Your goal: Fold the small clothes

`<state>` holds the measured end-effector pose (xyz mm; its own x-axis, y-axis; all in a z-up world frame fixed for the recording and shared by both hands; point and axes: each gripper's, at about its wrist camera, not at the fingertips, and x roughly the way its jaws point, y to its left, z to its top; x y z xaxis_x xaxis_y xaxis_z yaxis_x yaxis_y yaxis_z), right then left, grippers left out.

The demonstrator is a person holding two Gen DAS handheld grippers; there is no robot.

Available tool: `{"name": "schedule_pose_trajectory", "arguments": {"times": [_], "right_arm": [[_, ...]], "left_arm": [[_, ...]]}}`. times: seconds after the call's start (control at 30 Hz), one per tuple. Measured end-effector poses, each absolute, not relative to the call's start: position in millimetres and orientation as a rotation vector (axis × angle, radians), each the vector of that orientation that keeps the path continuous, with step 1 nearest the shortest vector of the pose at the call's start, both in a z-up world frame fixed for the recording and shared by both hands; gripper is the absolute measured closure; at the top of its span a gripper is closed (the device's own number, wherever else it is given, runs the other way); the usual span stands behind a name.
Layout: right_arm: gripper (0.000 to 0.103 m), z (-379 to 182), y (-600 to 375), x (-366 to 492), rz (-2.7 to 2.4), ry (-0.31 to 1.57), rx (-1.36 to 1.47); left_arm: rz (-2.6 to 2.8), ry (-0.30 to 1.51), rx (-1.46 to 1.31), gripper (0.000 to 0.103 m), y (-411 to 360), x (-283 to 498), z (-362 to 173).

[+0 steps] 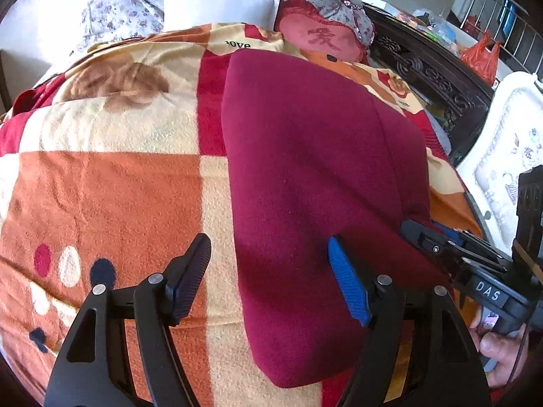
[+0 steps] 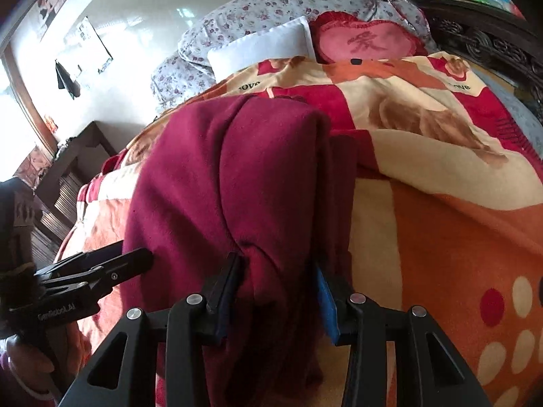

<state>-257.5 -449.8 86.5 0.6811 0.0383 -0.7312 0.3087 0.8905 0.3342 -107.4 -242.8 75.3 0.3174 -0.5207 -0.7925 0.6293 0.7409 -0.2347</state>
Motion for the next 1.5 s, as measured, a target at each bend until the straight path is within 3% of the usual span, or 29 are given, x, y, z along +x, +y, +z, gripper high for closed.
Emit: {"name": "schedule_pose_trajectory", "arguments": {"times": [0.13,0.2,0.3,0.37,0.6,0.63,0.67,0.7,0.77,0.83,1.1,1.3,1.33,1.5], "right_arm": [[0.05,98.0,-462.7,-262.8,-0.17,0.725,0.525],[0.028,98.5,-468.9,-260.9,-0.211,0.716,0.532],[0.028,89.4,-481.2,-251.4,-0.182,0.73,0.59],[0.028,79.4,-489.0,-243.3,-0.152,0.749,0.634],[0.029,51.0,-504.5,-229.9,-0.018,0.73,0.821],[0.033,51.5,-504.3,-229.3,-0.008,0.729,0.829],[0.042,53.6,-503.1,-229.0,0.002,0.733,0.827],[0.047,57.0,-501.4,-229.9,0.007,0.736,0.821],[0.054,67.3,-495.5,-233.7,0.017,0.735,0.804],[0.058,77.7,-490.2,-238.7,0.038,0.722,0.809],[0.059,101.7,-431.6,-267.7,0.136,0.738,0.837],[0.054,64.5,-397.3,-284.6,0.007,0.889,0.806],[0.054,66.0,-395.6,-291.1,-0.01,0.884,0.791],[0.054,111.4,-381.3,-308.7,-0.005,0.794,0.707]], "left_arm": [[-0.783,1.005,0.062,0.031,-237.3,-96.9,78.2],[-0.802,1.038,0.024,0.031,-238.1,-90.2,74.9],[-0.829,1.063,-0.009,0.031,-242.5,-82.8,67.4],[-0.843,1.085,-0.032,0.023,-246.6,-78.0,61.4],[-0.87,1.159,-0.117,0.017,-259.8,-65.8,43.6],[-0.88,1.157,-0.117,0.02,-261.1,-66.8,44.9],[-0.902,1.151,-0.112,0.035,-262.1,-68.8,47.1],[-0.917,1.137,-0.097,0.036,-262.8,-72.4,51.7],[-0.922,1.111,-0.071,0.051,-261.0,-79.0,59.9],[-0.932,1.101,-0.06,0.058,-254.4,-85.4,69.5],[-0.887,1.11,-0.003,0.059,-185.8,-119.5,108.2],[-0.777,1.209,0.087,0.055,-159.2,-144.2,69.7],[-0.759,1.187,0.094,0.051,-157.0,-147.1,66.6],[-0.695,1.104,0.116,0.05,-149.2,-158.9,78.0]]}}
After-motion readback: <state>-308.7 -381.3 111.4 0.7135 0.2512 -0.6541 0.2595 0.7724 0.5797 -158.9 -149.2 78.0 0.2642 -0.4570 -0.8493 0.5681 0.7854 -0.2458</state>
